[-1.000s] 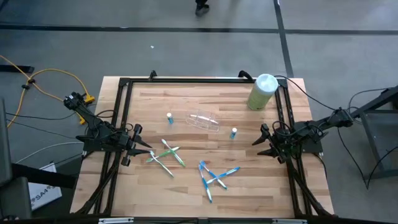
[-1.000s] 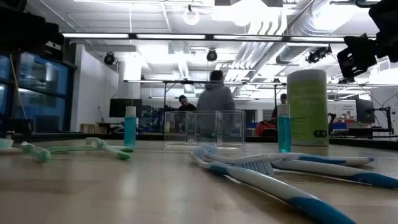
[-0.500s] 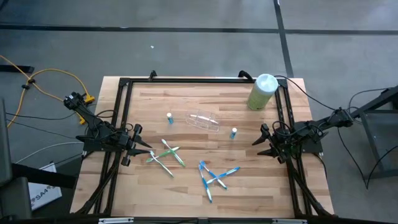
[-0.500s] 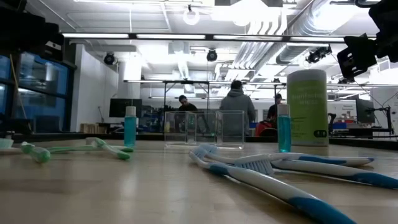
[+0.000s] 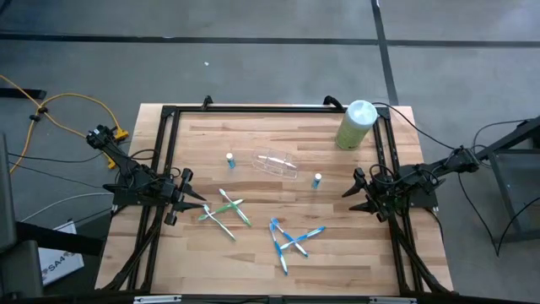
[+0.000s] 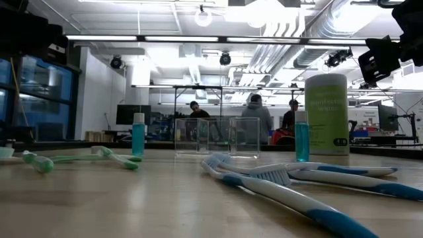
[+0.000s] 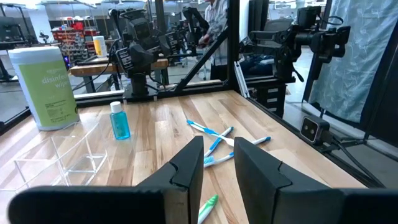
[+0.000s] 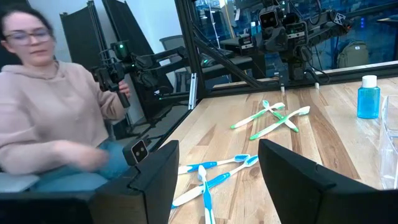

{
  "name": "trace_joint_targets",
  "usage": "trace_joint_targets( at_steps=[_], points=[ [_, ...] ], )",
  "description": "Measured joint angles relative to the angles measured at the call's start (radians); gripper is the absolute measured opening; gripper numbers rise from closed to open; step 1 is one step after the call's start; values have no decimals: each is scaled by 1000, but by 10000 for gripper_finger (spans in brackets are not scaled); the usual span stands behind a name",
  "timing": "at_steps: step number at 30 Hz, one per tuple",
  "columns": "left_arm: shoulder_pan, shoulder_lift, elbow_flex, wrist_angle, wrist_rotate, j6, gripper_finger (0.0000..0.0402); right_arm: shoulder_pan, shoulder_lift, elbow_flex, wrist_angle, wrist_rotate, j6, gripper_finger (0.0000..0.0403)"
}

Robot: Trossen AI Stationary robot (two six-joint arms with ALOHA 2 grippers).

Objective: Pick & Place toothbrushing station

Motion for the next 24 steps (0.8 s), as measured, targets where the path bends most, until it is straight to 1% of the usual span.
trace_joint_targets(
  at_steps=[15, 20, 22, 24],
  points=[
    [0, 0, 0, 25, 0, 0, 85, 0, 0, 0, 0, 0, 0, 212],
    [5, 0, 0, 79, 0, -1, 85, 0, 0, 0, 4, 6, 0, 213],
    [11, 0, 0, 84, -9, -24, 85, 0, 0, 0, 13, 7, 0, 212],
    [20, 0, 0, 86, -26, -80, 85, 0, 0, 0, 37, 4, 0, 212]
  ],
)
